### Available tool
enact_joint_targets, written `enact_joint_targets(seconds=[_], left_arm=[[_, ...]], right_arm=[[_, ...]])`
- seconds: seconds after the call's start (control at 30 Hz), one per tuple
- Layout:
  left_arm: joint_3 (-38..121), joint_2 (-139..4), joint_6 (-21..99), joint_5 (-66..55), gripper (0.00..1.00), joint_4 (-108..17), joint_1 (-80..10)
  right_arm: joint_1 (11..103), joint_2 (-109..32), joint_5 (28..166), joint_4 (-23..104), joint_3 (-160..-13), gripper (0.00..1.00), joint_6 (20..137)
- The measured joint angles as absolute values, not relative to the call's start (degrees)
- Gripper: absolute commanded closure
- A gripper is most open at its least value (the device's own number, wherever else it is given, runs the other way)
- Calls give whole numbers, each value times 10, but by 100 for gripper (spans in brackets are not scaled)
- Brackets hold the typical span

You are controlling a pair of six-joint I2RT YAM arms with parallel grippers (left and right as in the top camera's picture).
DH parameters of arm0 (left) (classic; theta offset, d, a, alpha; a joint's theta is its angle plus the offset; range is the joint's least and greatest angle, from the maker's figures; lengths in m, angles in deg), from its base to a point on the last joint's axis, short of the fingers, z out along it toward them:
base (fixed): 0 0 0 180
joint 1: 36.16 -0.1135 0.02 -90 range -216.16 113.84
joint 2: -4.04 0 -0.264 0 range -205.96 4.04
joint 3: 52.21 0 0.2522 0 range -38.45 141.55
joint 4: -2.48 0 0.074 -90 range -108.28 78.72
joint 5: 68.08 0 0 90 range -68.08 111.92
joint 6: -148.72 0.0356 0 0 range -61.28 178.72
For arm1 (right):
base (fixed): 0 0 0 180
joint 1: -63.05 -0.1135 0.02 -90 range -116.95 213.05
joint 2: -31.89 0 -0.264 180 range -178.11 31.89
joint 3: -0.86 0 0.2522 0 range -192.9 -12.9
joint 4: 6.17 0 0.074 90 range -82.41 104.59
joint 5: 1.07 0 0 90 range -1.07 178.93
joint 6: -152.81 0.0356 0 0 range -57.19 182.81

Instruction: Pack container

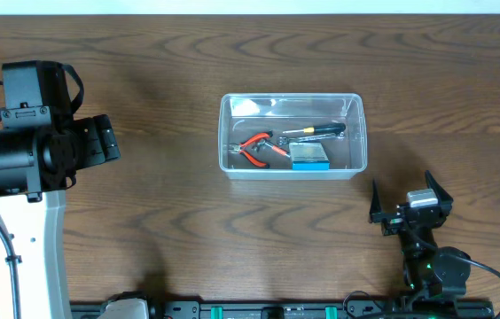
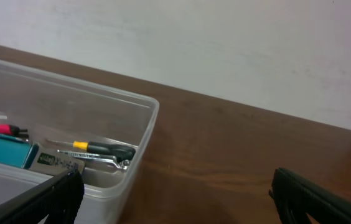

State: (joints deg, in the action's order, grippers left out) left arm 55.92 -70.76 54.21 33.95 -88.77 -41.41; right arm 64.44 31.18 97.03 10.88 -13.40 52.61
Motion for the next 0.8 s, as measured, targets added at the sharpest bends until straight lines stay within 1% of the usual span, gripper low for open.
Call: enact_joint_targets(seconds=[0.8], left_arm=[[559, -707, 542, 340, 2, -888, -414]], right_arm=[[644, 312, 970, 108, -134, 1, 533]])
